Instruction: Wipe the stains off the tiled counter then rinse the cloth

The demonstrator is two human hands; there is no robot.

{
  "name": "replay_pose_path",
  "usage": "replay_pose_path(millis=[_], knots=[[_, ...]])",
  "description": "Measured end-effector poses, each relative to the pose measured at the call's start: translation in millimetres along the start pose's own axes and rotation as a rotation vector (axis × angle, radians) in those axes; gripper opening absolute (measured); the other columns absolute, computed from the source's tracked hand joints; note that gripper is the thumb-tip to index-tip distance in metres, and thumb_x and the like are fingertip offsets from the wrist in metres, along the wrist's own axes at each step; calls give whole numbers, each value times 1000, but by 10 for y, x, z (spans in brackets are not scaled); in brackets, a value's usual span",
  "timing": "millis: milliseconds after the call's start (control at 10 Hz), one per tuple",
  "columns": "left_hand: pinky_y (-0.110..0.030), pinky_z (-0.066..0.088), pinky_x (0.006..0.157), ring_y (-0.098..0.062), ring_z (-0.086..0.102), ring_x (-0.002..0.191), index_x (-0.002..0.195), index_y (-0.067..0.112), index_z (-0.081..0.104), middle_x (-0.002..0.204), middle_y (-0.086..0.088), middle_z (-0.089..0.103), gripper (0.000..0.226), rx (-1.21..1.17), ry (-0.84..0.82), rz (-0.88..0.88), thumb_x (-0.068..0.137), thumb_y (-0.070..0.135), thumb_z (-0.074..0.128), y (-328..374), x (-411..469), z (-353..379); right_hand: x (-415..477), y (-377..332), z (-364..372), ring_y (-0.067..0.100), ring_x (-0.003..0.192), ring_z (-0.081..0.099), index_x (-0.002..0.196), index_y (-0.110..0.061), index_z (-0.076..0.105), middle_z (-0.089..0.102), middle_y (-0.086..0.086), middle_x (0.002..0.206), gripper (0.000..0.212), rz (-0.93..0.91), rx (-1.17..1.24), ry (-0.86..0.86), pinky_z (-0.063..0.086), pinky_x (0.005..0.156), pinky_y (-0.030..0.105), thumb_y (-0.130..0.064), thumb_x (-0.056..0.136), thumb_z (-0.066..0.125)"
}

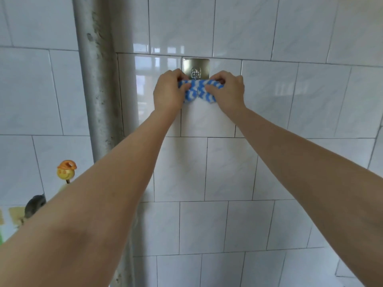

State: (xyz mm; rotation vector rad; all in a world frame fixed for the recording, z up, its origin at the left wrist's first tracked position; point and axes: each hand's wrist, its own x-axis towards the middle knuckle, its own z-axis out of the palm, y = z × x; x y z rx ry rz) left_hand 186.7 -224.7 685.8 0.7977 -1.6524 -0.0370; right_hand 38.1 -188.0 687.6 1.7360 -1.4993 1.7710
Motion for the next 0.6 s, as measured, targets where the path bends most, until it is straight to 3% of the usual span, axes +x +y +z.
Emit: replay_pose_path(millis=[100,300,400,500,600], knots=[[-26,35,63,-16,54,81,99,16,58,92,0,63,16,89,4,55,88,27,57,-67,-170,29,-163,124,36,22,95,48,95,-17,62,46,-11,72,20,-90,2,4,43,90,38,-21,77,70],[-32,49,68,-20,59,74,103,18,54,84,-1,63,17,-28,-48,-38,93,32,51,-121,-427,93,-353,207,120,21,91,57,93,-15,64,54,-12,74,13,-34,110,-38,48,85,36,-19,81,67],[-43,55,68,-21,68,62,101,20,48,84,-7,66,8,-248,-129,-133,94,25,49,-124,-540,131,-471,217,169,19,87,61,97,-13,64,68,2,86,16,22,157,-67,50,80,28,-14,82,64],[-42,56,66,-26,68,58,100,18,44,77,-11,69,10,-297,-203,-188,96,27,46,-92,-614,153,-611,200,169,14,82,61,108,-8,63,69,4,93,23,57,238,-107,40,67,7,-8,85,59],[-45,55,72,-31,68,71,99,14,48,79,-11,69,33,-202,-242,-235,91,46,46,-161,-651,105,-773,157,101,10,89,58,117,-9,60,66,2,103,29,84,253,-122,38,69,1,-8,88,56]])
